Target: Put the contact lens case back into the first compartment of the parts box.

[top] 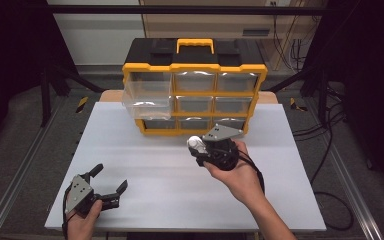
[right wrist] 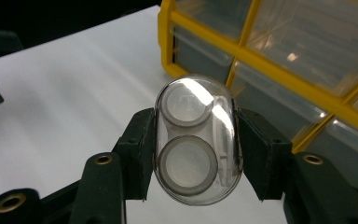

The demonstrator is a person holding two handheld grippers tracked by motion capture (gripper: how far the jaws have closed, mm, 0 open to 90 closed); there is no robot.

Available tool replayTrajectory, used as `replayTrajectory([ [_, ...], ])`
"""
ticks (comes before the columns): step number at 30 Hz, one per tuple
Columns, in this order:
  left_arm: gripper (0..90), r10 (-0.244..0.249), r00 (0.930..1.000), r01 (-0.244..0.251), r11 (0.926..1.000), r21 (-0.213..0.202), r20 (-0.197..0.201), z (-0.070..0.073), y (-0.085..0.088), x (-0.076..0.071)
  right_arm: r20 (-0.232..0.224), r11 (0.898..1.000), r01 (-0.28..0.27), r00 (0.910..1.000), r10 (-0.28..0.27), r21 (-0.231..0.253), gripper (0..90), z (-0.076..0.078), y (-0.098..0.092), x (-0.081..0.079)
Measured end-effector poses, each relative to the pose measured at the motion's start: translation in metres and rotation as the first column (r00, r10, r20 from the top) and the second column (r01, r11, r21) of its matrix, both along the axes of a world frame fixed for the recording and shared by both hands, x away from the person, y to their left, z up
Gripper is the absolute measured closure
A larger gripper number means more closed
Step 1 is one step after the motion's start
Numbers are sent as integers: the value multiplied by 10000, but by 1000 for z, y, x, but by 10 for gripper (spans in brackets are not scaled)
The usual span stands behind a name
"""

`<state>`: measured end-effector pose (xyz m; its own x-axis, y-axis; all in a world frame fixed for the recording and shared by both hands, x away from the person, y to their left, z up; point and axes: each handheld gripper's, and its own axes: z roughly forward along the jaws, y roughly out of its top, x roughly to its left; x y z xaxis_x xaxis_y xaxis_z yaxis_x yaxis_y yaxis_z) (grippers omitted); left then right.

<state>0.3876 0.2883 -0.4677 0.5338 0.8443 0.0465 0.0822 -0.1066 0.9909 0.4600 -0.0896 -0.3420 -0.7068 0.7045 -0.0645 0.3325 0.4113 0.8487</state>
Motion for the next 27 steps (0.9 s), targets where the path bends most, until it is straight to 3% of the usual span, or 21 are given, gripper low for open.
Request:
replayTrajectory([
  [2, 3, 38, 10000, -38, 10000, -43, -4, 0, 1, 0, 151, 9999, 66, 9999, -68, 121, 492, 14, -1, 6],
  [18, 4, 86, 10000, -86, 9999, -72, -3, 0, 3, 0, 1191, 9990, 269, 9924, -310, 362, 492, 77, -1, 17],
  [27, 4, 79, 10000, -79, 9999, -67, 8, 1, 3, 1, 1594, 9985, 318, 9865, -387, 456, 492, 99, 2, 21],
])
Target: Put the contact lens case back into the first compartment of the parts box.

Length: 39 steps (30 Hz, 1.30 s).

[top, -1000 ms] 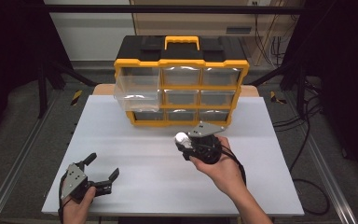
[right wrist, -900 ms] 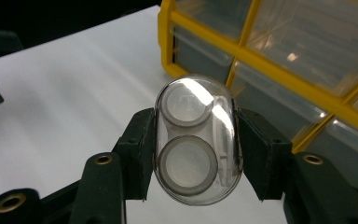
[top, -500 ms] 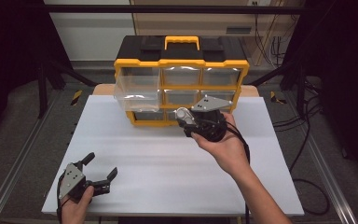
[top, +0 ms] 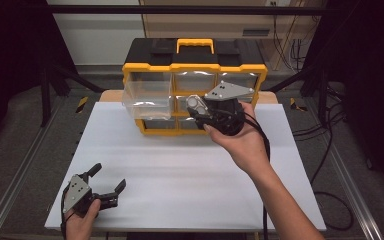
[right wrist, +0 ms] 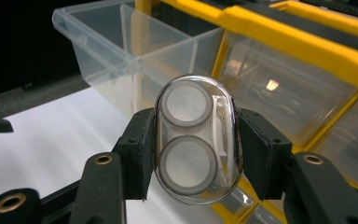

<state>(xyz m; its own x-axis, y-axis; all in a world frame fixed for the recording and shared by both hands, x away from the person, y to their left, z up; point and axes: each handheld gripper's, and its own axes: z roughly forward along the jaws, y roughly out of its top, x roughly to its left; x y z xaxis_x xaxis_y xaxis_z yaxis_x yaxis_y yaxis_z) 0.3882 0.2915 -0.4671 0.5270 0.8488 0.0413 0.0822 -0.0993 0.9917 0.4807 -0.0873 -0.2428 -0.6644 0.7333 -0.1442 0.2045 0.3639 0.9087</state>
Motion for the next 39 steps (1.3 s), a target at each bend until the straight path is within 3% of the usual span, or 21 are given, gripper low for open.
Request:
replayTrajectory([
  [19, 4, -15, 10000, 15, 10000, -8, -1, 0, 0, 0, 483, 9979, -86, 9988, 55, 642, 491, 30, 6, 15],
  [39, 4, -2, 10000, 3, 10000, -78, 10, 0, 1, 1, 665, 9978, -62, 9978, 19, 655, 491, 35, 17, 20],
])
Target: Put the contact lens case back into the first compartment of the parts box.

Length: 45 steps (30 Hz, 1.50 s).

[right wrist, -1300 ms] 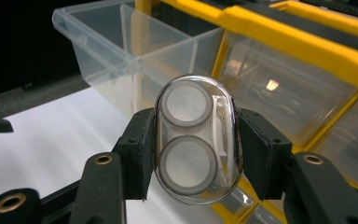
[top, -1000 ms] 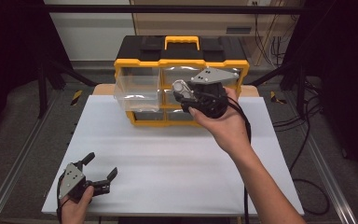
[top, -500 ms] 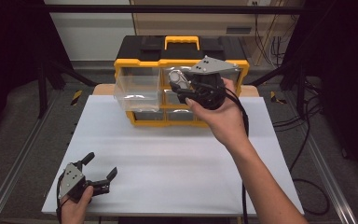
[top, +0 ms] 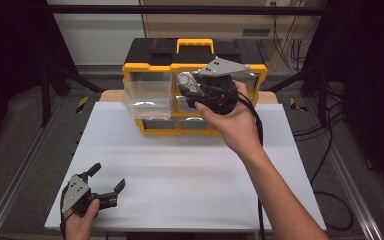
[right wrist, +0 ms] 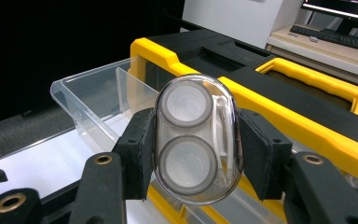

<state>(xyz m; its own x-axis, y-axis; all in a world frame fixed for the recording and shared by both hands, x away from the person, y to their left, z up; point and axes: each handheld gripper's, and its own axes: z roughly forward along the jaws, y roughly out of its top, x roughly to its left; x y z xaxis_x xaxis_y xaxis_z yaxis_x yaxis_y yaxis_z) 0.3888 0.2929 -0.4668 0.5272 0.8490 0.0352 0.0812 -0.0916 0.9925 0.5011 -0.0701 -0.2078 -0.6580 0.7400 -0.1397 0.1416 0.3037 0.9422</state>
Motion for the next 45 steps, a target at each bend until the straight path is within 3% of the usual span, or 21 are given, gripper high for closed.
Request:
replayTrajectory([
  [45, 4, -81, 10000, 81, 9999, -61, -31, 0, 0, 1, -163, 9977, -615, 9980, 610, -300, 491, 10, 68, 22],
])
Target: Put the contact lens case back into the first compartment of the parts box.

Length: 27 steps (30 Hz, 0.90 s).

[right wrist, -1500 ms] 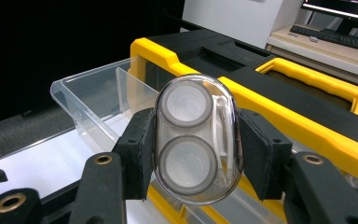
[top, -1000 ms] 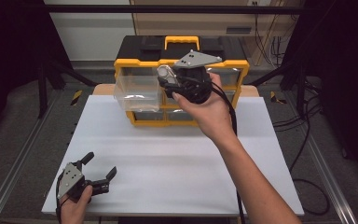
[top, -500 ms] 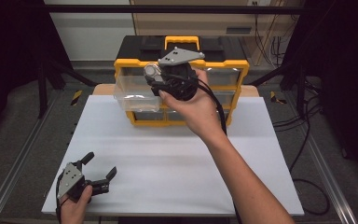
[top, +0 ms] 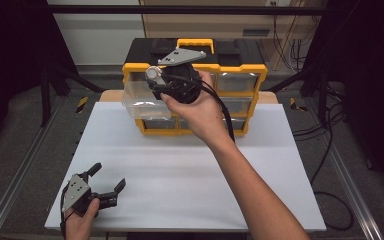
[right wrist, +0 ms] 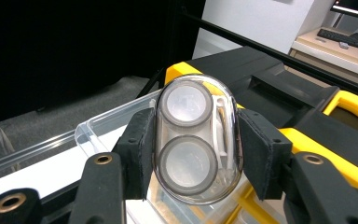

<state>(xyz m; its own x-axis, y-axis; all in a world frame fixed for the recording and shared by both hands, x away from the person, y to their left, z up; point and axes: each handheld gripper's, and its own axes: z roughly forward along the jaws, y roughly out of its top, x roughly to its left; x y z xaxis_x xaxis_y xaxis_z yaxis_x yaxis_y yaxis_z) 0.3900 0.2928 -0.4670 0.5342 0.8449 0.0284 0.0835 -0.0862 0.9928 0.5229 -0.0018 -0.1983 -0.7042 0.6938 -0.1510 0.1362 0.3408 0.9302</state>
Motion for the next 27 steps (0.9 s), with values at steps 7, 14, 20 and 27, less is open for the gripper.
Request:
replayTrajectory([
  [7, 4, -17, 10000, 18, 10000, 74, -6, 0, -1, 0, -8, 9999, -112, 9999, 112, -106, 491, 1, 9, 2],
  [14, 4, 4, 10000, -4, 10000, 24, 15, 0, 0, 0, 20, 9993, -151, 9999, 152, -330, 491, 1, 15, 5],
  [20, 4, -14, 10000, 14, 10000, 23, 1, 0, -1, 1, -34, 9988, -121, 9999, 119, -475, 491, -1, 18, 7],
  [27, 4, -27, 10000, 27, 10000, 57, 3, 0, -1, 1, -93, 9982, -95, 9999, 90, -600, 491, -1, 19, 8],
])
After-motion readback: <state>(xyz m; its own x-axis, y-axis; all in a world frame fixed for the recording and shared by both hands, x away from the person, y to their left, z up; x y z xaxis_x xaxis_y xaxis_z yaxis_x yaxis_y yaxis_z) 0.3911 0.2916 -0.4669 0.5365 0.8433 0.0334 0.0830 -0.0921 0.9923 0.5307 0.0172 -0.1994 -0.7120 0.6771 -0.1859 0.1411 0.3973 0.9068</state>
